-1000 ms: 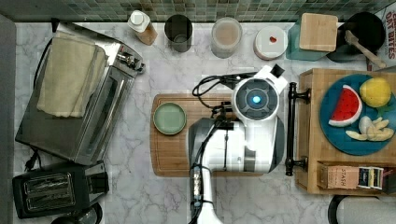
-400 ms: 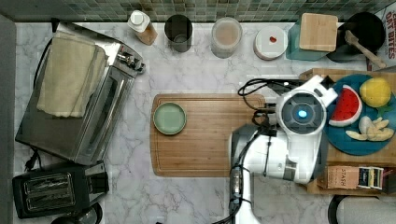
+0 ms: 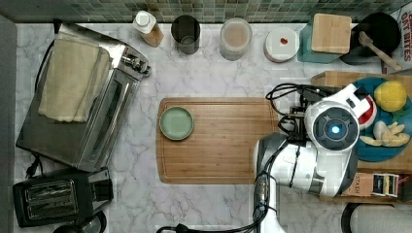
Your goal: Open the drawer.
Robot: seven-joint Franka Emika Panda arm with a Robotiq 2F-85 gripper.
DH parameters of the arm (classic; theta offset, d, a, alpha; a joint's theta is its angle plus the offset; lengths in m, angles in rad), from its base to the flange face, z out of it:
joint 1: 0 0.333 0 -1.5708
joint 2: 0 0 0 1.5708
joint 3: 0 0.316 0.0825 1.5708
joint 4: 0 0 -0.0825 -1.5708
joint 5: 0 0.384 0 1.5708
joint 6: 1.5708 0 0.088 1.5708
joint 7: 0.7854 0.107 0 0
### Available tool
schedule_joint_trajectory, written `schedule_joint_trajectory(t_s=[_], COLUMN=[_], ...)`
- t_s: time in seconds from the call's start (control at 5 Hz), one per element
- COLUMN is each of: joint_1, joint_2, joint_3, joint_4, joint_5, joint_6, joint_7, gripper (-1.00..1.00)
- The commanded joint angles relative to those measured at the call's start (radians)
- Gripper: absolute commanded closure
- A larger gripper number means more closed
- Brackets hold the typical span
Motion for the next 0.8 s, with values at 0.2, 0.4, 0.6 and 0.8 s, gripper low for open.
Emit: schedule_joint_trajectory(t_s=[0.2,0.4,0.6,0.8], joint_1=[0.022,0.008,-0.015,-0.016], joint_2=[-0.028,-0.014,0.016,0.025], joint_3=[0.016,0.008,-0.010,-0.024], joint_4=[-0.111,-0.138,-0.151,-0.188], joint_5=[0.021,0.027,0.034,-0.003], joint_6=[0.004,0.063,0.115,0.148], joint_7=[0.066,0.019,-0.026,0.033], gripper=[-1.00,-1.00,-1.00,-1.00])
